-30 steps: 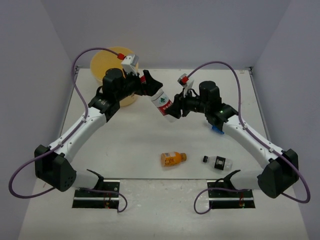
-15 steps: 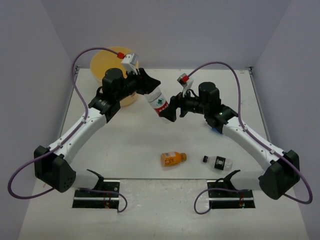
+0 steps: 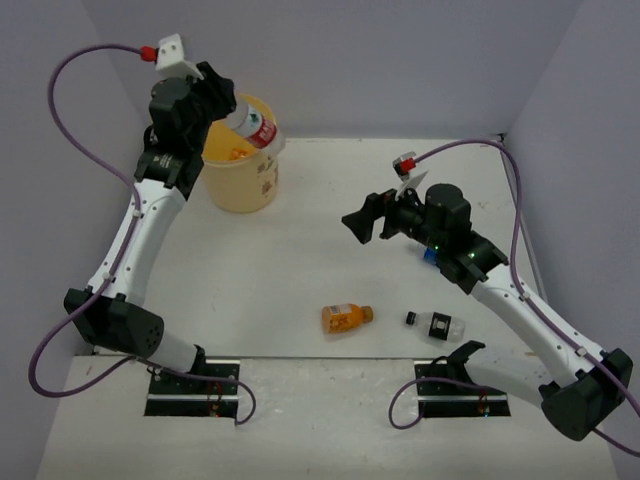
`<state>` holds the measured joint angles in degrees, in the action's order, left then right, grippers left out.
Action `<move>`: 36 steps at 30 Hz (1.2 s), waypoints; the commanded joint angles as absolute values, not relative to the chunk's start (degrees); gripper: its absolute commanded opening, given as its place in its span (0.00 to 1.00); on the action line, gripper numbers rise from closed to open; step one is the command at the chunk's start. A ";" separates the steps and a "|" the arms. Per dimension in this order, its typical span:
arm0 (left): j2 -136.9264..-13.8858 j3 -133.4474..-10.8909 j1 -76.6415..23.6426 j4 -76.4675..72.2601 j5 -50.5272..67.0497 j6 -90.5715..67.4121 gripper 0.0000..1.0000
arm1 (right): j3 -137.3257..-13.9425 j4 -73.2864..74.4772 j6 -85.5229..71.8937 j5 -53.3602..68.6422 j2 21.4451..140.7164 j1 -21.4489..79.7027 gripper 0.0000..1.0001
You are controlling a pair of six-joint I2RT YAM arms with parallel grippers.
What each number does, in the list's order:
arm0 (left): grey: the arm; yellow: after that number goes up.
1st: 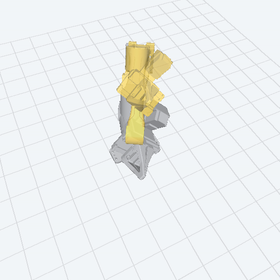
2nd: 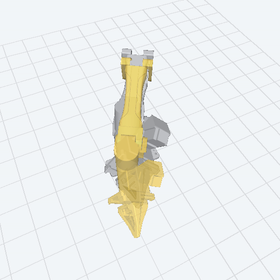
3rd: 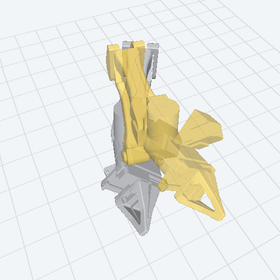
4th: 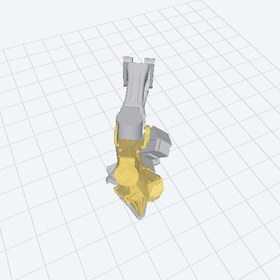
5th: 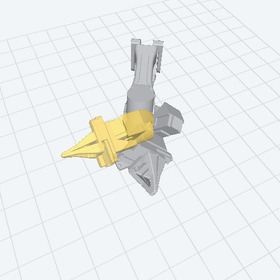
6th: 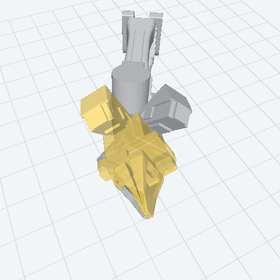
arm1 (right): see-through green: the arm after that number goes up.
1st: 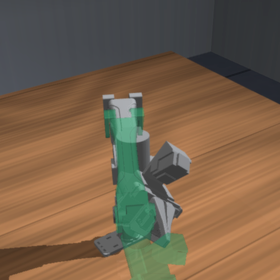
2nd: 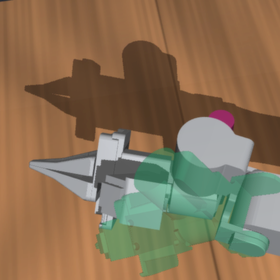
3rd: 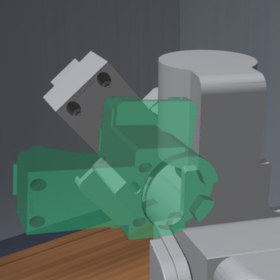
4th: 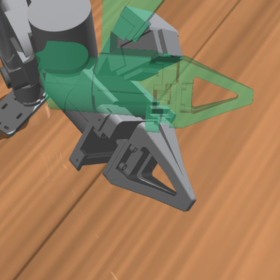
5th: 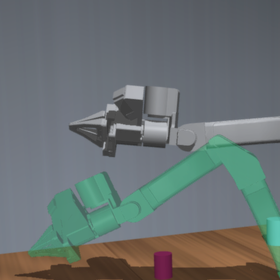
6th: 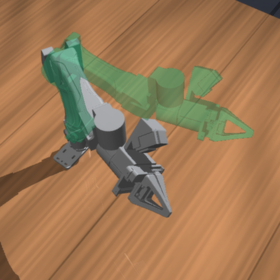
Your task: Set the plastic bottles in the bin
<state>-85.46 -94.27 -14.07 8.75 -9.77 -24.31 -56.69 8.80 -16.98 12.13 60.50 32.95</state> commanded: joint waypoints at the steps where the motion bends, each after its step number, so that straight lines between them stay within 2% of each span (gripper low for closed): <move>1: -88.78 -94.85 -10.54 -0.37 -29.98 -21.62 0.00 | -53.78 8.96 -19.34 2.37 58.27 32.96 0.99; 4: -93.41 -97.34 -10.20 -3.95 -35.85 -19.78 0.01 | -51.39 8.27 -21.67 0.29 57.53 32.96 0.99; 5: -95.21 -99.37 -10.09 -4.17 -36.90 -18.53 0.15 | -50.27 8.26 -22.16 -0.66 57.22 32.91 0.99; 6: -97.04 -101.18 -10.02 -3.98 -37.74 -17.56 0.41 | -49.32 8.34 -22.39 -1.44 56.94 32.87 0.99; 7: -99.00 -102.57 -10.02 -3.20 -38.48 -17.07 0.82 | -48.67 8.54 -22.34 -1.99 56.70 32.87 0.99; 8: -99.74 -104.18 -10.02 -1.76 -38.75 -16.71 0.98 | -48.43 8.61 -22.38 -2.63 56.38 32.87 0.99; 11: -102.08 -108.73 -10.02 3.97 -36.81 -16.71 1.00 | -45.55 9.73 -22.50 -4.18 54.33 32.29 0.99; 17: -99.93 -108.95 -10.02 2.98 -22.98 -13.02 1.00 | -43.86 11.86 -23.57 -7.11 52.21 31.47 0.99; 24: -93.17 -109.91 -12.15 11.34 7.08 -12.23 1.00 | -43.43 13.96 -29.81 -4.75 51.60 25.76 0.99; 28: -87.98 -101.76 -18.55 13.22 13.57 -11.45 1.00 | -42.88 14.53 -31.57 -0.36 50.96 20.27 0.99; 36: -79.63 -80.03 -34.88 12.14 18.99 -9.50 1.00 | -42.70 18.82 -29.97 -4.67 47.35 16.50 0.99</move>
